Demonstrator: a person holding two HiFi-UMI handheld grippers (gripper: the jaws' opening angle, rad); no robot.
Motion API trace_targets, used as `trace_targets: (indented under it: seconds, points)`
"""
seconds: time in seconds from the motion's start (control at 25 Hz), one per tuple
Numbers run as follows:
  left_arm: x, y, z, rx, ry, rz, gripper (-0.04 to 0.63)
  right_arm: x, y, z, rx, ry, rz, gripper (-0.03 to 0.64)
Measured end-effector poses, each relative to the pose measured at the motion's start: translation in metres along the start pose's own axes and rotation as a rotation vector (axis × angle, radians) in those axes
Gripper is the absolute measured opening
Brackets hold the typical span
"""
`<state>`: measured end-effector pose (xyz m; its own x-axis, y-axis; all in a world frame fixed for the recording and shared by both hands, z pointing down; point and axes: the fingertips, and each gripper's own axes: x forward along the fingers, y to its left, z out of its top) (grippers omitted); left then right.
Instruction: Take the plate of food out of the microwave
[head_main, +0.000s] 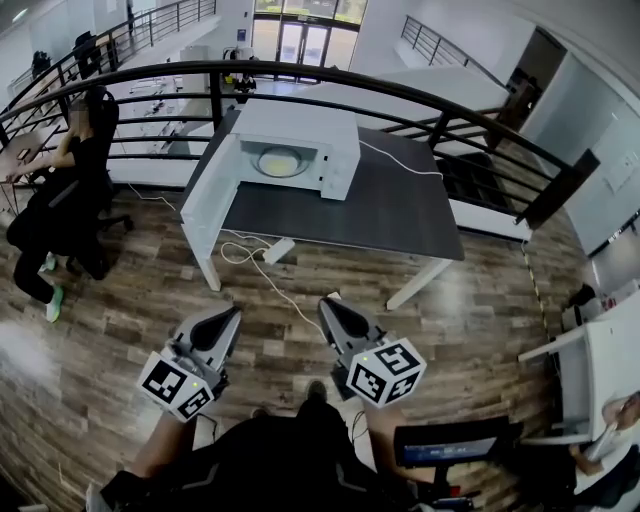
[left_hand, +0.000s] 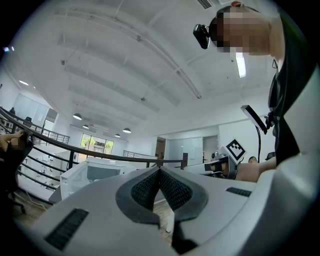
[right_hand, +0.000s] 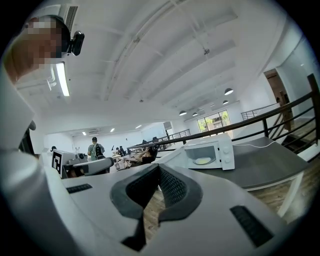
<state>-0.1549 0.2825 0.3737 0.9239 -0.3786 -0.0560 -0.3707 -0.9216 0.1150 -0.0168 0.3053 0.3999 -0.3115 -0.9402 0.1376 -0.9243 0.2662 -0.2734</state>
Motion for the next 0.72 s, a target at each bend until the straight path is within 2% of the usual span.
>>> trace_targets:
  seconds: [0.12, 0.24, 0.44, 0.64, 0.72]
  points:
    - [0.007, 0.01, -0.001, -0.02, -0.006, 0.018, 0.005, 0.01, -0.007, 0.004, 0.004, -0.031, 0.017, 0.0]
    - [0.018, 0.019, 0.003, -0.005, -0.011, 0.042, 0.005, 0.024, -0.018, 0.005, 0.016, -0.035, 0.058, 0.001]
    - [0.044, 0.032, 0.003, 0.008, 0.01, 0.098, 0.005, 0.043, -0.049, 0.026, 0.013, -0.034, 0.075, 0.0]
    - [0.086, 0.032, 0.025, 0.001, -0.052, 0.083, 0.005, 0.057, -0.085, 0.05, -0.008, -0.034, 0.116, 0.0]
    - [0.103, 0.036, 0.026, 0.011, -0.05, 0.094, 0.005, 0.063, -0.099, 0.058, -0.007, -0.04, 0.135, 0.0]
